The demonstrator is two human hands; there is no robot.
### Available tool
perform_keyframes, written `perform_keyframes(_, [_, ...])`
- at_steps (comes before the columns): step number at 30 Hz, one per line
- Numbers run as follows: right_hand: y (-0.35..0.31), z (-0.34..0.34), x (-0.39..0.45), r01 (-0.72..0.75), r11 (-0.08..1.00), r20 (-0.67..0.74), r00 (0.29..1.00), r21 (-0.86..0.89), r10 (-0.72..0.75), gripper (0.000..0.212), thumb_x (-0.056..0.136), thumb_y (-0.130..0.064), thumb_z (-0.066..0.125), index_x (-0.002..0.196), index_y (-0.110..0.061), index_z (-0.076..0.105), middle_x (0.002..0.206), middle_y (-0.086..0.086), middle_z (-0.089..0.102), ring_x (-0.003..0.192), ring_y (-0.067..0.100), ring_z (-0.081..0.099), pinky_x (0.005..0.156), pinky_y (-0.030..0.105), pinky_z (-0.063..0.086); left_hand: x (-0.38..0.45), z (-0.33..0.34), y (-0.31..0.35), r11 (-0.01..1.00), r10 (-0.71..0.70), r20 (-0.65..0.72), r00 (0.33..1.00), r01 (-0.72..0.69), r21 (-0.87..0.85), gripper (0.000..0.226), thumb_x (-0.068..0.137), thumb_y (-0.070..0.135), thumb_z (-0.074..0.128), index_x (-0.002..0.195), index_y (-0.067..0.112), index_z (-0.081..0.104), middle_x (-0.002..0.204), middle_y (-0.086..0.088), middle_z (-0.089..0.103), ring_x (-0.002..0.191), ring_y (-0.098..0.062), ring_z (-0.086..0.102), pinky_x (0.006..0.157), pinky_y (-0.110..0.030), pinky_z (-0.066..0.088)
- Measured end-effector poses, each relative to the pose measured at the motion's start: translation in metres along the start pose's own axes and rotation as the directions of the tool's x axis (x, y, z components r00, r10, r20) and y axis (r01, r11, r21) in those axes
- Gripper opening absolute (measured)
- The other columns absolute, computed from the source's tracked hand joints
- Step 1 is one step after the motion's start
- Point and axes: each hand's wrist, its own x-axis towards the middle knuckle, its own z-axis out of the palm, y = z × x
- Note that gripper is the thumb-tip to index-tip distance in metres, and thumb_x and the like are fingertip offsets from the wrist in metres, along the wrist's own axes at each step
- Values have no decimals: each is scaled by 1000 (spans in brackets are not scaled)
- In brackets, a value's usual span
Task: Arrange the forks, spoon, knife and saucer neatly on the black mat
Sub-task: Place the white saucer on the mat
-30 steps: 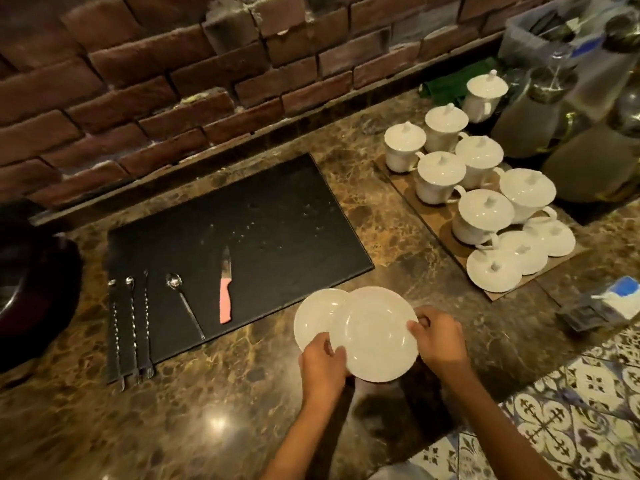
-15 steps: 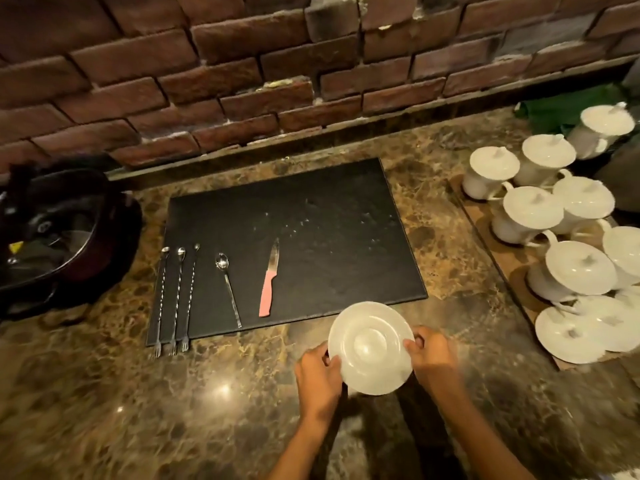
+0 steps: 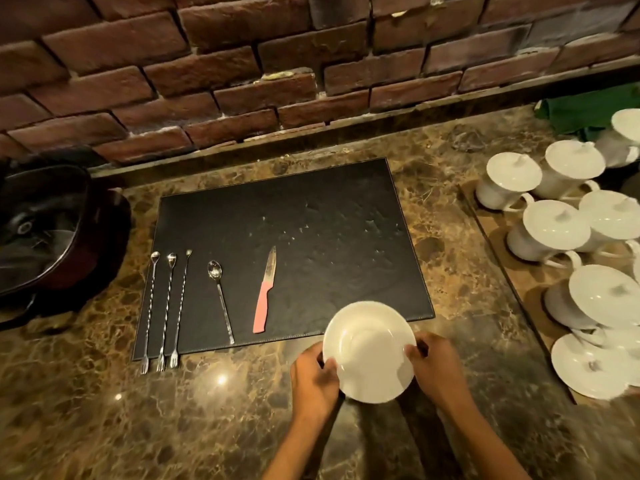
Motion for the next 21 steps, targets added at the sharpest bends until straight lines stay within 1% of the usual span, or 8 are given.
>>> perform_keyframes(1, [-7,-3,10,14,1000,-12,1000,18,-14,15,90,-10,58,78,-16,65,71,-4,60,66,11,55,53,19,38,11,0,7,1000,11,-10,1000,-10,6,26,80,38,67,75,12,71,68,3,66,62,-8,55,51,-15,46])
perform_keyframes(3, [-21,-8,34,16,999,-45,999,46,-14,33,88,-7,57,59,-21,47,60,-5,48,59,15,46,50,24,34,35,-1,23,1000,9,-29,1000,-8,18,11,84,7,64,77,9,72,68,0,64,59,-7,56,46,-13,41])
perform_keyframes(5, [-36,-12,63,3,996,-49,999,94,2,29,86,-8,56,60,-14,47,57,-1,44,56,15,41,51,30,33,61,-1,37,998,26,-42,999,-23,63,15,86,-4,58,79,-1,71,70,-6,61,66,-13,50,56,-27,43])
perform_keyframes(7, [-52,-14,90,16,995,-41,999,103,-11,21,86,-6,56,65,-9,53,56,-1,45,55,15,42,52,29,33,86,-1,49,994,29,-52,998,-23,108,16,88,-4,56,81,-5,70,73,-12,63,72,-19,47,64,-34,43])
perform_keyframes(10, [-73,-13,120,48,993,-83,996,104,-39,29,83,-5,57,58,-17,49,54,-5,44,53,11,41,50,27,35,119,-3,65,989,40,-93,995,-26,146,21,88,-5,53,88,-3,74,85,-18,73,80,-26,59,70,-39,51])
perform_keyframes(12, [-82,-9,134,58,996,-89,995,75,-51,24,83,-7,57,59,-8,53,55,0,48,53,14,42,52,32,36,136,-6,69,988,23,-110,994,-6,155,22,89,-5,54,93,-2,75,91,-17,74,89,-31,66,75,-40,54])
perform_keyframes(15, [-85,1,146,30,998,-79,997,53,-26,15,83,-9,58,74,2,63,67,9,58,65,23,52,61,29,39,152,-8,66,984,-28,-99,995,44,170,21,91,-3,54,98,-4,75,99,-19,75,100,-38,68,86,-46,57])
perform_keyframes(21, [-82,12,149,5,998,-75,997,69,0,14,87,-10,57,89,-3,69,82,8,65,78,25,62,68,31,46,158,-7,59,988,-50,-73,996,60,145,21,92,-2,54,95,-2,75,97,-18,75,97,-37,69,83,-55,61])
